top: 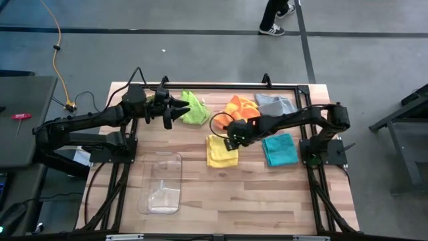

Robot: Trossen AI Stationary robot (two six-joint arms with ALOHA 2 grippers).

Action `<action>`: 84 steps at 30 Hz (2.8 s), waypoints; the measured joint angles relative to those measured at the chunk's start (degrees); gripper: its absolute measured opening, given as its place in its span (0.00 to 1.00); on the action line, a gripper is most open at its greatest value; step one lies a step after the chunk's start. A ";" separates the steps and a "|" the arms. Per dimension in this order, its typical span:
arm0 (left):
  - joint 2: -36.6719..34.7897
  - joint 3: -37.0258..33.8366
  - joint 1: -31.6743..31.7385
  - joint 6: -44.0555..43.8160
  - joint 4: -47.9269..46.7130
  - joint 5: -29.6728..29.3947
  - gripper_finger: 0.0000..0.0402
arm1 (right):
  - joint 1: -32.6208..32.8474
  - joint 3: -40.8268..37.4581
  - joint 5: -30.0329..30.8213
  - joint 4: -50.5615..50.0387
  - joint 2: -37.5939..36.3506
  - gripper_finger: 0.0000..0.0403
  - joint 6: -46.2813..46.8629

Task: Fold microfiber towels
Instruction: Stack the yellow towel on top of the blue towel

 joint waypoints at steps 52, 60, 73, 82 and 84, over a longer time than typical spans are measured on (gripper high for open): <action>-0.02 0.00 0.04 1.05 0.00 -1.55 0.42 | 6.74 -10.41 1.04 -5.67 -25.24 0.00 5.13; -0.02 0.00 0.04 1.03 -0.02 -1.51 0.42 | 8.37 -10.39 3.81 -25.96 -35.30 0.00 9.84; -0.04 0.00 0.04 1.03 0.00 -1.55 0.42 | 7.67 -10.69 3.13 -38.44 -34.16 0.00 9.94; -0.04 0.00 0.04 0.63 0.02 -1.62 0.42 | 7.40 -22.75 0.55 -32.24 -31.58 0.00 18.37; -0.04 0.00 0.07 0.63 0.04 -1.62 0.42 | 7.13 -23.64 2.60 -31.89 -31.59 0.00 20.30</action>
